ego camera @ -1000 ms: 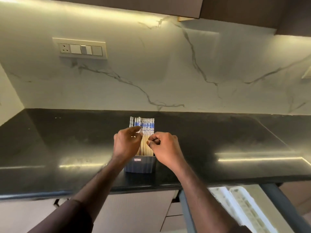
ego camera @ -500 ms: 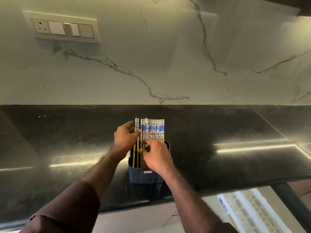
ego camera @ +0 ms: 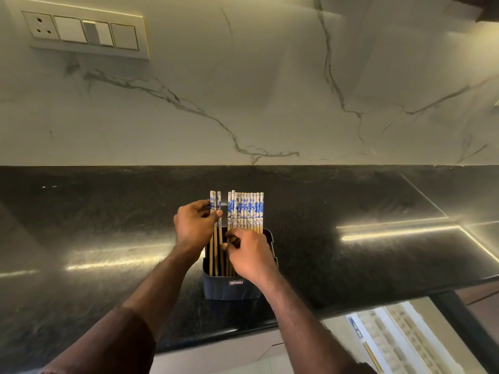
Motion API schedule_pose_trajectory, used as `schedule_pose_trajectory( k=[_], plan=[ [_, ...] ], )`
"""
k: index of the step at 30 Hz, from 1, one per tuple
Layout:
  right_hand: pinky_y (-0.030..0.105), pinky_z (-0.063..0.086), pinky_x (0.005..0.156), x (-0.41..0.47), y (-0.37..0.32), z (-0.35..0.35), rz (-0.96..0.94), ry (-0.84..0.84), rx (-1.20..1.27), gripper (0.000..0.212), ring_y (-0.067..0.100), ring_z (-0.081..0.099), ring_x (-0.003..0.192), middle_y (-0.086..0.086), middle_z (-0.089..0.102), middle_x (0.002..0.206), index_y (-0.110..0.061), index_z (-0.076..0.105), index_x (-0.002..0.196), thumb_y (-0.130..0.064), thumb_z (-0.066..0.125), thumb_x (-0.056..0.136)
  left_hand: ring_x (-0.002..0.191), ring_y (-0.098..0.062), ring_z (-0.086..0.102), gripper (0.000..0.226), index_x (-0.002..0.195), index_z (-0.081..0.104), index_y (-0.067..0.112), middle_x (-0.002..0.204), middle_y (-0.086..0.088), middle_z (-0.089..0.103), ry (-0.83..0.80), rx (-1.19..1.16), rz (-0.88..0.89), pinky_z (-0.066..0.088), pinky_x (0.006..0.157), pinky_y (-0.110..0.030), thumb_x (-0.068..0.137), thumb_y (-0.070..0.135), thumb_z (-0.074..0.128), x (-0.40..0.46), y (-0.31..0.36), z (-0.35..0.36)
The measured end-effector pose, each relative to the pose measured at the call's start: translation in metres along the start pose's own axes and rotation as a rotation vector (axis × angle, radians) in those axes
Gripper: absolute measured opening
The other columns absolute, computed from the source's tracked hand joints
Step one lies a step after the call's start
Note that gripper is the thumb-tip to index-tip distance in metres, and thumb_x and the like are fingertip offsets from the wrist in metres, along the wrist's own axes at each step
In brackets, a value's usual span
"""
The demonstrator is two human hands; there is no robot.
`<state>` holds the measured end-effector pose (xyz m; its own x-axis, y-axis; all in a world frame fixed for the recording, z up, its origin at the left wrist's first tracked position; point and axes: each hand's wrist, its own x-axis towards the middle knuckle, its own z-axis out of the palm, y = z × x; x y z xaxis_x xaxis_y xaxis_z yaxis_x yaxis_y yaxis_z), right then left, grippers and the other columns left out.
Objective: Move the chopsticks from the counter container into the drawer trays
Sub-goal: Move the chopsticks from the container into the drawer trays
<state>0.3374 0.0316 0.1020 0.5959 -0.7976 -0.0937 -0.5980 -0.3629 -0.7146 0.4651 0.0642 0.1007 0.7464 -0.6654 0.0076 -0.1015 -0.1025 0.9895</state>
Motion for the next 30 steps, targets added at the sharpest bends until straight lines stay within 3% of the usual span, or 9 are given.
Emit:
schedule_pose_trajectory(
  k=[3, 5, 8, 11, 15, 18, 21, 25, 30],
  plan=[
    [0.01, 0.04, 0.066, 0.001, -0.004, 0.003, -0.011, 0.012, 0.005, 0.027, 0.005, 0.059, 0.094, -0.003, 0.068, 0.114, -0.02, 0.064, 0.12, -0.024, 0.063, 0.093, 0.082, -0.004, 0.071, 0.023, 0.105, 0.072, 0.013, 0.085, 0.008, 0.073, 0.03, -0.043, 0.021, 0.056, 0.072, -0.019, 0.083, 0.006, 0.074, -0.002, 0.005, -0.005],
    [0.011, 0.04, 0.065, 0.002, -0.009, 0.005, -0.033, 0.03, 0.007, 0.023, 0.006, 0.06, 0.089, -0.003, 0.07, 0.11, -0.019, 0.065, 0.116, -0.025, 0.06, 0.095, 0.084, -0.006, 0.072, 0.023, 0.101, 0.073, 0.018, 0.087, 0.007, 0.074, 0.021, -0.089, 0.037, 0.058, 0.075, -0.022, 0.082, 0.005, 0.074, -0.003, 0.012, -0.011],
    [0.029, 0.054, 0.071, 0.0, -0.016, 0.005, -0.081, 0.034, 0.003, 0.02, 0.012, 0.065, 0.081, 0.002, 0.072, 0.097, -0.016, 0.067, 0.108, -0.027, 0.053, 0.099, 0.089, -0.013, 0.073, 0.026, 0.104, 0.072, 0.016, 0.094, -0.002, 0.076, -0.045, -0.172, 0.067, 0.058, 0.083, -0.033, 0.081, 0.004, 0.074, -0.002, 0.03, -0.021],
    [0.043, 0.056, 0.08, -0.004, -0.021, 0.0, -0.105, 0.012, 0.054, 0.026, 0.02, 0.069, 0.083, 0.006, 0.072, 0.093, -0.013, 0.065, 0.105, -0.031, 0.046, 0.102, 0.091, -0.019, 0.074, 0.025, 0.1, 0.073, 0.018, 0.094, -0.004, 0.077, -0.107, -0.265, 0.116, 0.058, 0.083, -0.036, 0.08, 0.003, 0.074, -0.004, 0.055, -0.027],
    [0.043, 0.056, 0.09, -0.017, -0.025, -0.021, -0.047, -0.104, 0.467, 0.022, 0.022, 0.072, 0.089, 0.006, 0.075, 0.099, -0.019, 0.062, 0.112, -0.03, 0.046, 0.102, 0.087, -0.018, 0.075, 0.025, 0.101, 0.071, 0.015, 0.09, -0.002, 0.078, -0.166, -0.356, 0.164, 0.06, 0.072, -0.027, 0.081, 0.001, 0.071, -0.01, 0.086, -0.03],
    [0.041, 0.055, 0.084, -0.032, -0.018, -0.042, -0.016, -0.192, 0.611, 0.022, 0.021, 0.069, 0.085, 0.01, 0.074, 0.098, -0.015, 0.064, 0.112, -0.027, 0.048, 0.101, 0.084, -0.017, 0.075, 0.023, 0.102, 0.07, 0.011, 0.089, -0.003, 0.078, -0.202, -0.42, 0.175, 0.061, 0.069, -0.027, 0.081, 0.001, 0.07, -0.016, 0.105, -0.025],
    [0.039, 0.057, 0.078, -0.052, -0.004, -0.063, 0.026, -0.237, 0.576, 0.027, 0.019, 0.069, 0.083, 0.01, 0.074, 0.096, -0.013, 0.064, 0.108, -0.033, 0.047, 0.101, 0.083, -0.018, 0.075, 0.022, 0.102, 0.071, 0.009, 0.09, -0.005, 0.078, -0.24, -0.453, 0.178, 0.06, 0.066, -0.028, 0.081, 0.0, 0.07, -0.025, 0.12, -0.012],
    [0.052, 0.058, 0.084, -0.082, 0.023, -0.089, 0.091, -0.252, 0.596, 0.027, 0.024, 0.07, 0.085, 0.011, 0.073, 0.091, -0.01, 0.064, 0.106, -0.029, 0.046, 0.102, 0.084, -0.019, 0.075, 0.022, 0.102, 0.071, 0.009, 0.091, -0.005, 0.078, -0.312, -0.474, 0.157, 0.058, 0.064, -0.025, 0.081, 0.001, 0.07, -0.047, 0.126, 0.014],
    [0.045, 0.059, 0.083, -0.132, 0.065, -0.125, 0.108, -0.216, 0.593, 0.024, 0.027, 0.071, 0.087, 0.011, 0.072, 0.088, -0.007, 0.066, 0.102, -0.022, 0.049, 0.102, 0.089, -0.025, 0.074, 0.028, 0.106, 0.07, 0.005, 0.096, -0.011, 0.077, -0.45, -0.487, 0.108, 0.06, 0.07, -0.031, 0.078, 0.007, 0.071, -0.096, 0.127, 0.063]
  ],
)
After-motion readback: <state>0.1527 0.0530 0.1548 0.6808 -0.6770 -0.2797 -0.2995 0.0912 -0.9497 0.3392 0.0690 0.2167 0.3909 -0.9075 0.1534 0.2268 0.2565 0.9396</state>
